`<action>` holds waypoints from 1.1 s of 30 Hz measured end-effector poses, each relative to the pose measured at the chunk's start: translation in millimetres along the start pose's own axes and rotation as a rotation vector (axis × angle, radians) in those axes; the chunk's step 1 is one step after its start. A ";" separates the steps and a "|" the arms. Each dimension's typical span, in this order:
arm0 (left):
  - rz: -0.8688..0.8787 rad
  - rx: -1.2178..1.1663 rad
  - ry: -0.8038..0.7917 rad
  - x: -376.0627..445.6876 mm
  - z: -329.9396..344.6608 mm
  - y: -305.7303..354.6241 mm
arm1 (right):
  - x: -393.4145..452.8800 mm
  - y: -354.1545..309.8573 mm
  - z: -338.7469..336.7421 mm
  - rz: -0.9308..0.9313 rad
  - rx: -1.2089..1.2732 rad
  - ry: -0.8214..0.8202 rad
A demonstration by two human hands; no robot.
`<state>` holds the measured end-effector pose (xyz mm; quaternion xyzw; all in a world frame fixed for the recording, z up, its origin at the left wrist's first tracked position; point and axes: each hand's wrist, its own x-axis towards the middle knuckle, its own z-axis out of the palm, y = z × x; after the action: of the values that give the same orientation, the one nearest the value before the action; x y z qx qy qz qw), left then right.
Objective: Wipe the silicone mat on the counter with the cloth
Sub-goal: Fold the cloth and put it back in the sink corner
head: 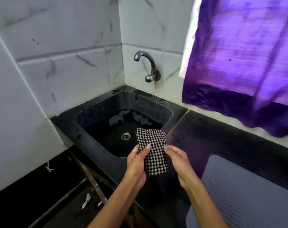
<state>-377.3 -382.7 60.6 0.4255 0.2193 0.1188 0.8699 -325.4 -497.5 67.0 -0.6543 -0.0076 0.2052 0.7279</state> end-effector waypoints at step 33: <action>0.211 0.536 0.081 610.2 -77.1 192.6 | 603.0 -55.9 261.4 -0.074 -0.448 0.240</action>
<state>115.9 27.8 0.3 0.6555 0.2318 0.1635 0.6999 169.8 -66.5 2.8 -0.8183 0.0096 0.0925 0.5673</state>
